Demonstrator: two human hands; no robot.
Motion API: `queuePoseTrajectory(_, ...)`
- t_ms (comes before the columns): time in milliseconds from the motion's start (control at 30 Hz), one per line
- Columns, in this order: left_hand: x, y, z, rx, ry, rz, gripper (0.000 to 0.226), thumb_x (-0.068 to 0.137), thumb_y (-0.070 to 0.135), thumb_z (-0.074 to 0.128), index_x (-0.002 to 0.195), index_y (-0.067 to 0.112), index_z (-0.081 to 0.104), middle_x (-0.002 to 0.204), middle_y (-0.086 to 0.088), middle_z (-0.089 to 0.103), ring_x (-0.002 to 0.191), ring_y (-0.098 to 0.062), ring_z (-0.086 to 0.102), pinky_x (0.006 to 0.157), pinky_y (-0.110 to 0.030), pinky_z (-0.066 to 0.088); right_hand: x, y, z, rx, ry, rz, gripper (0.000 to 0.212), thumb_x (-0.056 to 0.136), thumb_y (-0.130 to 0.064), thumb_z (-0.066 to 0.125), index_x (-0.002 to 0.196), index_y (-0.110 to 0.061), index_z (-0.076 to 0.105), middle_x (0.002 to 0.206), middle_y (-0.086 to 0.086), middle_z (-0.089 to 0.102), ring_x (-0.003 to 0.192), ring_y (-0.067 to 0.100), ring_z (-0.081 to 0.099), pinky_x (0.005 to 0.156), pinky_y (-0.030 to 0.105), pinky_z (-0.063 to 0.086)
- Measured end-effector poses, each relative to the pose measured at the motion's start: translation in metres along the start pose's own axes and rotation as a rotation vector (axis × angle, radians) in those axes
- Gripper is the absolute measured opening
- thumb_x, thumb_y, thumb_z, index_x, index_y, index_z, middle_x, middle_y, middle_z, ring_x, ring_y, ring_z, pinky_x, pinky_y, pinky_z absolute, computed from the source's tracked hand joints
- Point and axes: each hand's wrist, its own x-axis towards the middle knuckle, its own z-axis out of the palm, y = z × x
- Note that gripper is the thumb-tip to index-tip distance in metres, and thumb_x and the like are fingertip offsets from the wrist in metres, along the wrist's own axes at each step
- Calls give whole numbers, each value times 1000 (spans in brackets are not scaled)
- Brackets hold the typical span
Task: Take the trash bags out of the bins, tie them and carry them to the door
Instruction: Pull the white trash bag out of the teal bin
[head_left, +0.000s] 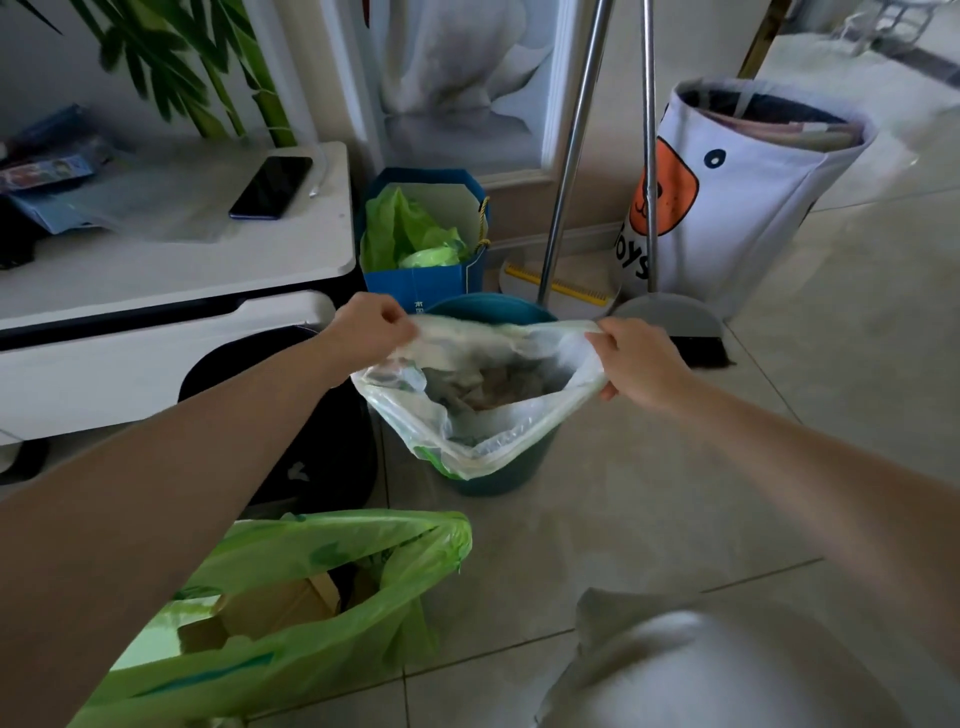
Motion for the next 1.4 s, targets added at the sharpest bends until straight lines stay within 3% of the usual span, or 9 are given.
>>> queuePoseTrajectory(100,-9,-8,-16,110,338,190,13,96,24,47,96,11,50,83,-12,60,74,-31,54,65,-38,44,-15,12,-3,34,-26,-86,28,101,-30,38,106,-14,60,68,0,62,49,13,67,59,38,57)
queuePoseTrajectory(167,-18,-24,-25,120,382,227,15,98,26,46,100,11,47,87,-15,61,78,-34,56,68,-40,43,-24,28,0,145,-35,2,25,100,-29,39,98,-13,58,73,8,63,52,21,70,61,45,59)
queuePoseTrajectory(333,-34,-55,-32,81,-177,-100,32,92,45,53,100,15,57,90,-6,61,80,-24,59,64,-31,46,-40,43,13,414,-279,333,28,98,-39,41,123,-26,44,90,10,68,64,27,72,61,38,59)
queuePoseTrajectory(467,-41,-58,-33,58,-430,-156,14,89,18,60,100,11,65,95,-13,67,79,-22,65,60,-28,54,-42,30,19,486,-304,351,30,98,-25,46,128,-29,42,91,8,73,73,23,74,72,41,60)
queuePoseTrajectory(633,-26,-36,-41,-238,-89,-168,14,94,5,51,97,5,64,79,-10,61,59,-14,63,43,-20,51,-22,0,2,698,-144,413,27,97,-8,49,123,-9,56,89,15,73,74,23,74,71,37,61)
queuePoseTrajectory(867,3,12,-60,-709,175,-156,14,94,3,53,88,10,65,86,-8,63,75,-17,62,49,-22,56,14,-58,-42,962,17,399,25,97,1,43,116,2,59,82,11,63,65,18,64,69,30,56)
queuePoseTrajectory(1167,-15,77,-112,-814,329,-52,10,91,5,60,85,11,64,87,-6,65,75,-18,66,67,-30,60,10,-105,-111,943,202,195,23,96,2,42,104,0,64,95,17,63,63,18,65,59,25,58)
queuePoseTrajectory(1333,-48,113,-142,-731,356,23,8,91,10,60,88,11,67,80,-4,64,67,-13,64,53,-20,56,-11,-132,-152,945,246,111,23,93,4,44,102,3,66,92,18,65,64,20,66,53,23,58)
queuePoseTrajectory(1400,-62,127,-156,-727,364,42,11,90,10,61,82,14,67,79,-3,64,69,-14,64,61,-24,58,-23,-145,-169,937,260,68,22,94,5,44,98,0,65,90,18,64,65,21,66,53,23,59)
